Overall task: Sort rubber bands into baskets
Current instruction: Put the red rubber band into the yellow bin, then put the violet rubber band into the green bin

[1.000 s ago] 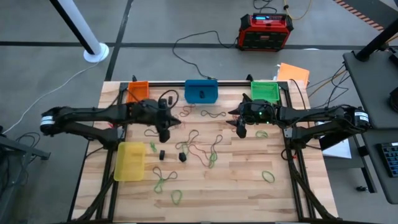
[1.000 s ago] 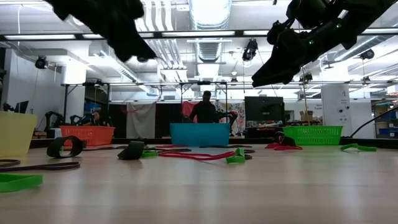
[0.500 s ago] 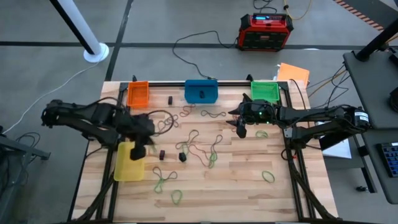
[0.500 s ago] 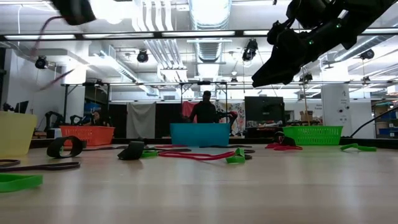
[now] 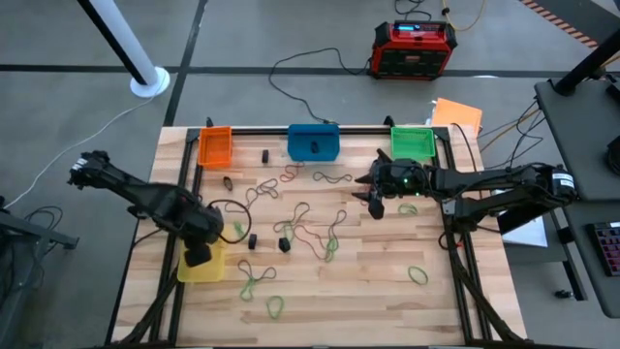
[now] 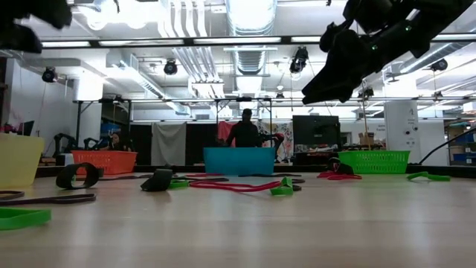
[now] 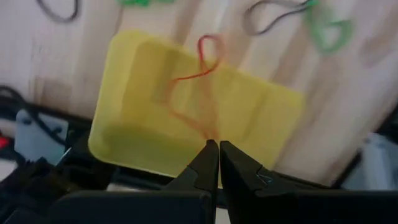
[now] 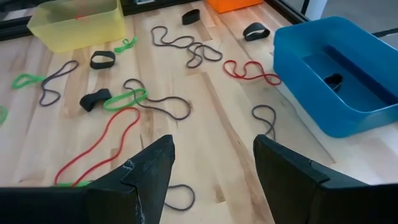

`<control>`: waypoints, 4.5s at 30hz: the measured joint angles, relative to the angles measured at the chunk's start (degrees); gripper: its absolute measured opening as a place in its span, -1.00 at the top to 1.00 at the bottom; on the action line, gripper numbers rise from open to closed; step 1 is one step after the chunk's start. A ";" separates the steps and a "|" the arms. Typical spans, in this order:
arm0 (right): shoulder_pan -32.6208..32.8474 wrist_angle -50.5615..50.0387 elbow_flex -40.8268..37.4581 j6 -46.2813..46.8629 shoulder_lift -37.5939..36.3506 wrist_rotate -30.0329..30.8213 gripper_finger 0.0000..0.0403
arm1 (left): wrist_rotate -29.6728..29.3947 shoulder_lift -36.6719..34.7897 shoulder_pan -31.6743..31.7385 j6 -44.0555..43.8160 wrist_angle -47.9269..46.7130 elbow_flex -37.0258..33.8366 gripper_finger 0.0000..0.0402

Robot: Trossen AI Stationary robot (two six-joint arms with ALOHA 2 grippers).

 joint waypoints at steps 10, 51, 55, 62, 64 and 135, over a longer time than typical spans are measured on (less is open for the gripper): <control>0.99 0.02 0.00 0.14 0.00 0.15 -0.07 | 5.20 0.01 0.01 -5.30 -0.25 -11.70 1.00; 2.98 -13.71 16.43 -5.34 13.36 18.14 -0.07 | -2.52 -7.48 29.92 64.24 73.27 -23.10 1.00; 2.46 -14.26 21.02 -8.84 19.64 18.08 -0.07 | -1.79 -8.31 35.46 69.59 73.37 -21.93 1.00; -0.15 -16.76 26.24 -9.90 28.35 17.31 -0.07 | 9.73 -8.29 45.32 77.00 74.49 -21.52 1.00; -1.36 -16.73 26.88 -9.94 30.34 15.13 -0.07 | 13.60 -8.27 47.95 77.83 75.23 -21.52 1.00; -7.45 -5.82 24.96 -10.32 34.38 4.24 0.77 | 21.84 -2.87 57.86 75.70 84.53 -22.53 1.00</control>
